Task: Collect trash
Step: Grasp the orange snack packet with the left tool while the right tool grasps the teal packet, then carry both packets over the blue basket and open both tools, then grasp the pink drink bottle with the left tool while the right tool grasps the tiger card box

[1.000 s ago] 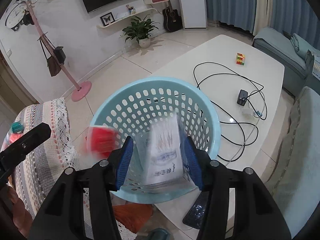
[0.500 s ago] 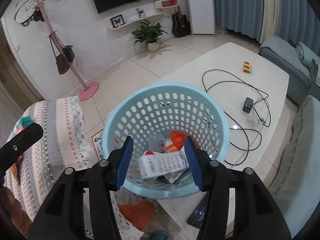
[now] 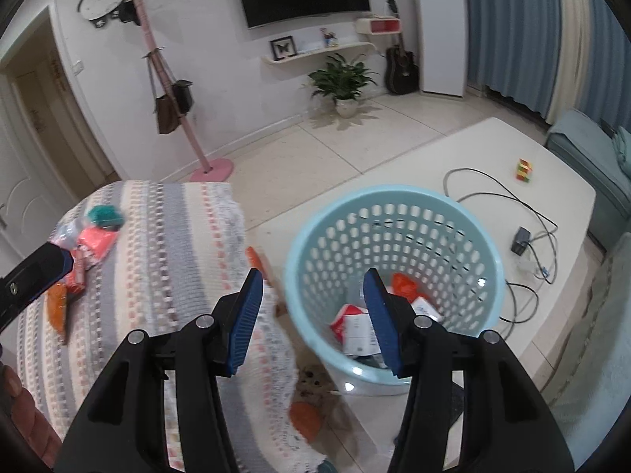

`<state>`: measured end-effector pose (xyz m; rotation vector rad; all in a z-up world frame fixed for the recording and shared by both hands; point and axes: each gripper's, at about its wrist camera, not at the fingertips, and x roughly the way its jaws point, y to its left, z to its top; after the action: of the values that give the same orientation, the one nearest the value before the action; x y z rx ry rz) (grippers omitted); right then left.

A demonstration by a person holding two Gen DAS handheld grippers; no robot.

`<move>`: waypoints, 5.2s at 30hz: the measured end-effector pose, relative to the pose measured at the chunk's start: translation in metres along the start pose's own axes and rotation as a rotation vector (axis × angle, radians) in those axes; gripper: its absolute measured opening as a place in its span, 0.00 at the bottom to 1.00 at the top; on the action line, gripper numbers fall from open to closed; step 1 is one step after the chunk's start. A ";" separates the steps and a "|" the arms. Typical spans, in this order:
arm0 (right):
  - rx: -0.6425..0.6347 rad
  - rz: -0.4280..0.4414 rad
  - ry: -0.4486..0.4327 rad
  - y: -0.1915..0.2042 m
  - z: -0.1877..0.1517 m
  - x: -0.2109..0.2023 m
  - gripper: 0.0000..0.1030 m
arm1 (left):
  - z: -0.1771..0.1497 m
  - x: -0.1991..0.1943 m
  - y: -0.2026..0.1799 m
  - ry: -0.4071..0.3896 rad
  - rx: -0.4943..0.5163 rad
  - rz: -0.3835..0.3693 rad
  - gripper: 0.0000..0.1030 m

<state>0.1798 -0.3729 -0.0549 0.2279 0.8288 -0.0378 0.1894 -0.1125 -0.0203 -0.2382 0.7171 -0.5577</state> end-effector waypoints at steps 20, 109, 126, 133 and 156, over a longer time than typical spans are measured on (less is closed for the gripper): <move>-0.264 0.219 -0.030 0.167 -0.026 0.013 0.58 | -0.043 -0.092 0.123 -0.078 -0.190 0.273 0.76; -0.028 0.300 -0.062 0.008 0.059 0.026 0.52 | 0.025 -0.005 -0.024 -0.109 0.079 0.087 0.04; 0.242 0.000 0.097 -0.134 0.002 0.077 0.55 | -0.001 0.171 -0.077 0.232 0.116 -0.105 0.04; 0.309 -0.003 0.097 -0.159 -0.008 0.076 0.66 | -0.008 0.182 -0.073 0.240 0.098 -0.101 0.41; 0.161 0.107 -0.042 -0.069 0.028 0.009 0.66 | 0.002 0.044 -0.034 -0.006 0.048 -0.013 0.47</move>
<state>0.1977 -0.4457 -0.0563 0.4217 0.7709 -0.0085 0.2042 -0.1650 -0.0301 -0.2001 0.6956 -0.5861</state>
